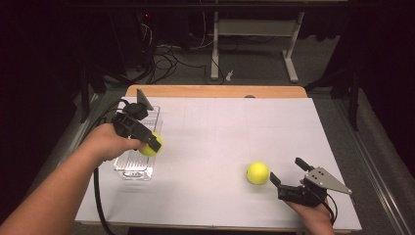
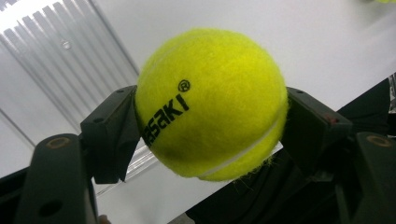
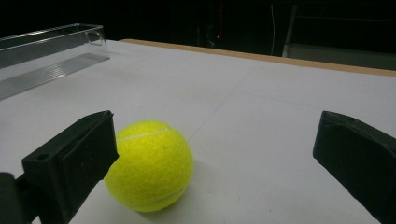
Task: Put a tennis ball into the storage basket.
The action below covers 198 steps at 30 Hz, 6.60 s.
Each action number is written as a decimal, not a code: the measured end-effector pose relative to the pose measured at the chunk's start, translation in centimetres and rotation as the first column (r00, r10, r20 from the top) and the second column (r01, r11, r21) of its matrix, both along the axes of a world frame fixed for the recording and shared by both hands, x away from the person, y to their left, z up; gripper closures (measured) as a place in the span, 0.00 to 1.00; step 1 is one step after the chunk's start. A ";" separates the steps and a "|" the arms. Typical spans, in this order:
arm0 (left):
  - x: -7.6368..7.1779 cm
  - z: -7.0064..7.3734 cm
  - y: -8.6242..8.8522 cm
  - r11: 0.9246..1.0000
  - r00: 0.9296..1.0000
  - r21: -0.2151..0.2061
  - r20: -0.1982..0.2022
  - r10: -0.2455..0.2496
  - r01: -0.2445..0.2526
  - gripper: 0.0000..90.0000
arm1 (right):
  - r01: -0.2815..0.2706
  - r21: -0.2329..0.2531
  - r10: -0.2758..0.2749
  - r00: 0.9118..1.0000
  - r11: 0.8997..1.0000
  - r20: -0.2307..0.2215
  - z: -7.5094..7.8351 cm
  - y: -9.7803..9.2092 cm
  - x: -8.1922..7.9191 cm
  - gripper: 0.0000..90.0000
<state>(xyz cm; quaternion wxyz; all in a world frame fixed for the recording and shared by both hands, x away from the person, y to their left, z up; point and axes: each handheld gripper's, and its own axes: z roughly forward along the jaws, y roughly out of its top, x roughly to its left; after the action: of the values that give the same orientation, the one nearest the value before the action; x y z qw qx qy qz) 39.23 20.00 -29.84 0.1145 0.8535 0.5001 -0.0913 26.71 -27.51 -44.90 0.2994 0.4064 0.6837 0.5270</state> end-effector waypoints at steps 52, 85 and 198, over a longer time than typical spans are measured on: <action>-0.2 -4.2 4.3 0.990 0.993 0.091 -0.045 0.113 -0.108 0.30 | -0.001 -0.001 0.001 1.000 1.000 -0.002 0.0 0.0 0.0 0.01; -0.1 -7.4 3.4 0.980 0.993 0.175 -0.042 0.106 -0.098 0.29 | -0.004 -0.006 0.004 1.000 1.000 0.000 0.0 0.1 0.0 0.01; -1.9 -3.7 -9.4 0.990 0.990 0.008 0.005 -0.140 0.140 0.01 | -0.007 0.004 0.007 1.000 1.000 0.011 0.2 0.2 0.0 0.01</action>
<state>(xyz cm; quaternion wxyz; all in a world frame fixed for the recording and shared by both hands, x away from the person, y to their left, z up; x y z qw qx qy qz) 37.32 10.61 -33.50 0.1061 0.8872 0.4389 -0.0947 26.67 -27.29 -44.71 0.3004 0.4018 0.6825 0.5315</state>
